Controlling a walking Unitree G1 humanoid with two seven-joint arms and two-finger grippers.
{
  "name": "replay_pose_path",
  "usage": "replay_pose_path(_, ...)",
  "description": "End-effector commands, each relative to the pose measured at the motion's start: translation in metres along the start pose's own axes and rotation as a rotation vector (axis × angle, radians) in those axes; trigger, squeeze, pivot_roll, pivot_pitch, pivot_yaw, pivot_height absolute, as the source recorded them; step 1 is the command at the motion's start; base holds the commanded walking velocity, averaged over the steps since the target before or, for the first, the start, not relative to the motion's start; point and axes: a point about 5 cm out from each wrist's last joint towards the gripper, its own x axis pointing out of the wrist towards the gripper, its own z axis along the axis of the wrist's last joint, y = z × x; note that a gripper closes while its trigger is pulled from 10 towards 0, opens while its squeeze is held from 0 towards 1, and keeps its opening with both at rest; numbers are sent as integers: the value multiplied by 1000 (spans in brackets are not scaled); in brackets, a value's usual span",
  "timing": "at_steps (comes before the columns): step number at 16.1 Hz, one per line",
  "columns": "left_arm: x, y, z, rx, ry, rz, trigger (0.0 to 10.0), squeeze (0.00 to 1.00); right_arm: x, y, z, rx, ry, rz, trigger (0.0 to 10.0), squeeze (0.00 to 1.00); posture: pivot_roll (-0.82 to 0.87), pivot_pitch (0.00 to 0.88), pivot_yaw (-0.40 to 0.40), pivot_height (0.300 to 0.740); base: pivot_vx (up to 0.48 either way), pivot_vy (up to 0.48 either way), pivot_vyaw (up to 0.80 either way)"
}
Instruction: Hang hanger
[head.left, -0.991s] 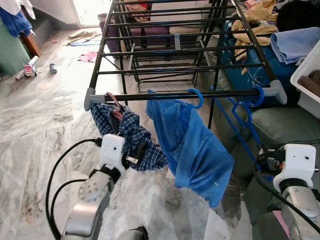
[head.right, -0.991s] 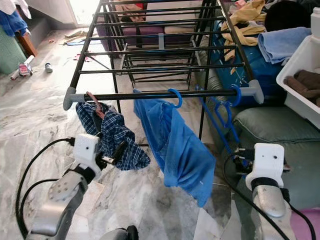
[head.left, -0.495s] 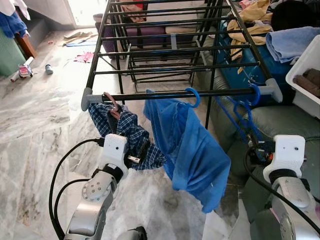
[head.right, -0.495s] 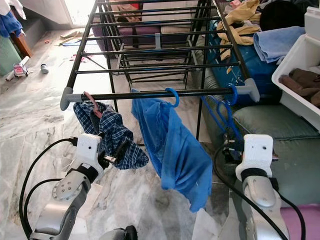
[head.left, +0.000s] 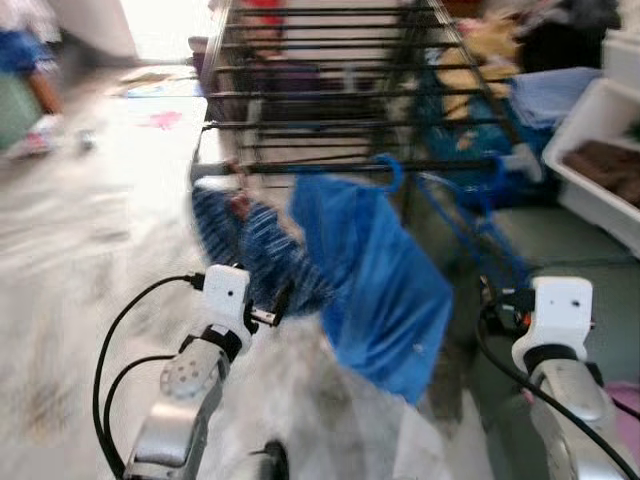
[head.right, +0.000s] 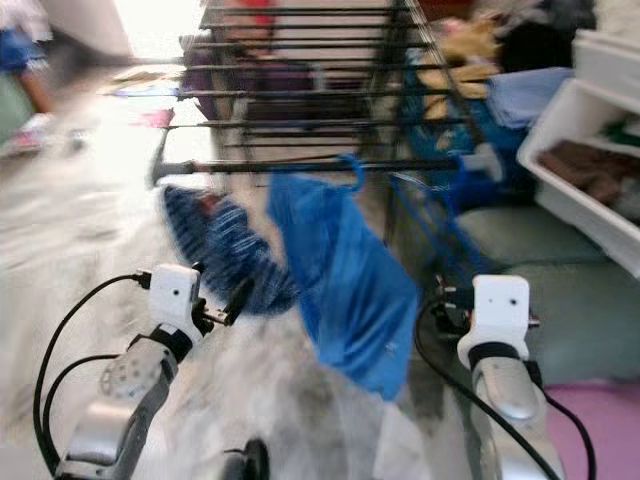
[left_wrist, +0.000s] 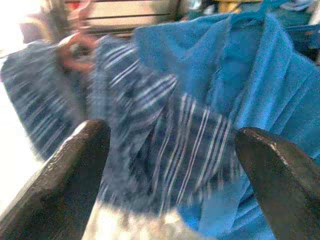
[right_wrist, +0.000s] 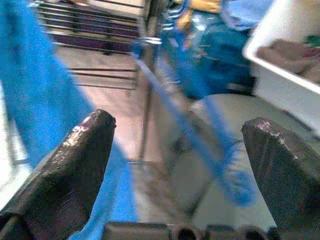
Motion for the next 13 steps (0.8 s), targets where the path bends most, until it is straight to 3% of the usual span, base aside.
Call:
replay_pose_path(1, -3, 1, -3, 16, 15, 4, 10000, 0, -1, 2, 1, 5, -6, 9, 10000, 1000, -42, 87, 35, 740, -375, 0, 0)
replay_pose_path(4, -7, 4, -5, 28, 21, 14, 10000, 0, 3, 16, 12, 12, -56, 66, 10000, 1000, -24, 85, 38, 740, -375, 0, 0)
replay_pose_path(5, -8, 5, -6, 32, 24, 21, 10000, 0, 3, 19, 9, 19, -51, 82, 10000, 906, -11, 72, 30, 740, -375, 0, 0)
replay_pose_path(6, -11, 9, -8, 36, 26, 45, 10000, 0, 5, 27, 4, 59, -27, 121, 10000, 0, 5, 45, 18, 740, -375, 0, 0)
replay_pose_path(9, -10, 16, -8, 46, 17, 104, 10000, 0, 12, 43, 2, 76, -17, 230, 10000, 0, 44, 0, -2, 740, -375, 0, 0)
replay_pose_path(11, -1, 27, 2, 60, -21, 157, 10000, 0, 27, 53, 7, 78, -37, 274, 10000, 0, 74, 0, -21, 740, 0, 0, 0)
replay_pose_path(13, -2, 34, 2, 60, -31, 182, 10000, 0, 31, 57, 8, 80, -46, 269, 10000, 0, 73, 0, -25, 740, 0, 0, 0)
